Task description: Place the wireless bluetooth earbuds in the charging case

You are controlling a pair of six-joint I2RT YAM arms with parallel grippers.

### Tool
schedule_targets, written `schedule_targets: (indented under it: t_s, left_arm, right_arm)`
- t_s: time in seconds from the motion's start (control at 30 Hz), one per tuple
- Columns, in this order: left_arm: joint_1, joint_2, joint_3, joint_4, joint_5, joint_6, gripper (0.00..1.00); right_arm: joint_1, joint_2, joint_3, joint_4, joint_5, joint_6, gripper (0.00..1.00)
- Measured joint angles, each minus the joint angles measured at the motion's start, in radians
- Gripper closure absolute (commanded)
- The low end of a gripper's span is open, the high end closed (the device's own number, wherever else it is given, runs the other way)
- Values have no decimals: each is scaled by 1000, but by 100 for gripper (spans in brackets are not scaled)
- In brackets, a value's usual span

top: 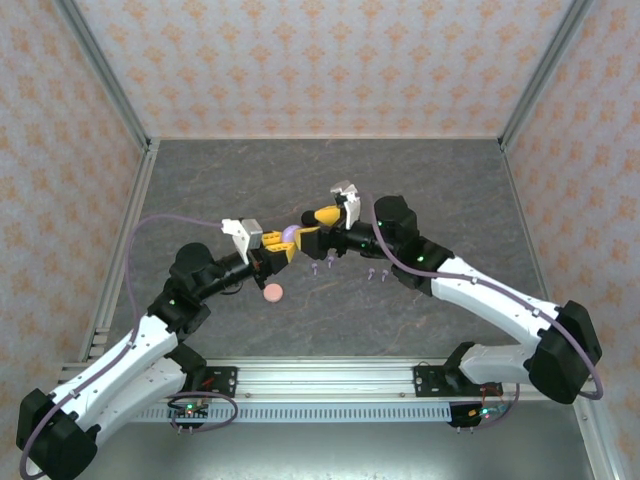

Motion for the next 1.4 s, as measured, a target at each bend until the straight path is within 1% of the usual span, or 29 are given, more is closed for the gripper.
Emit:
schedule_targets:
  t_s: [0.47,0.63,0.73,0.8,0.87,0.97,1.1,1.23,1.4]
  left_arm:
    - [0,-19,-1,-4,-2,0,100]
    - [0,-22,-1,-6,-3,1,100]
    - [0,-31,-1,-6,-3,5,100]
    - [0,-36,-1,-6,-3,13,100]
    - [0,-40,-2,-5,-3,19,100]
    - [0,-45,-2,-6,-3,24,100]
    - [0,-51,-4,-5,-3,27,100]
    - [0,-51,-7,-1,-3,27,100]
    - [0,-47,-7,0,-2,27,100]
  right_arm:
    - [-18,71,69,3,20,27,9]
    - [-28,60,70,-3,22,46,8]
    - [-48,23,70,-32,50,62,8]
    - [-61,-23,70,-82,87,71,8]
    - [-81,-76,80,-171,138,80,9]
    - [-126,-120,100,-312,210,100,13]
    - [-184,-134,89,-488,296,135,19]
    - [-222,-107,35,-641,366,164,26]
    - [-257,26,-6,-745,386,158,40]
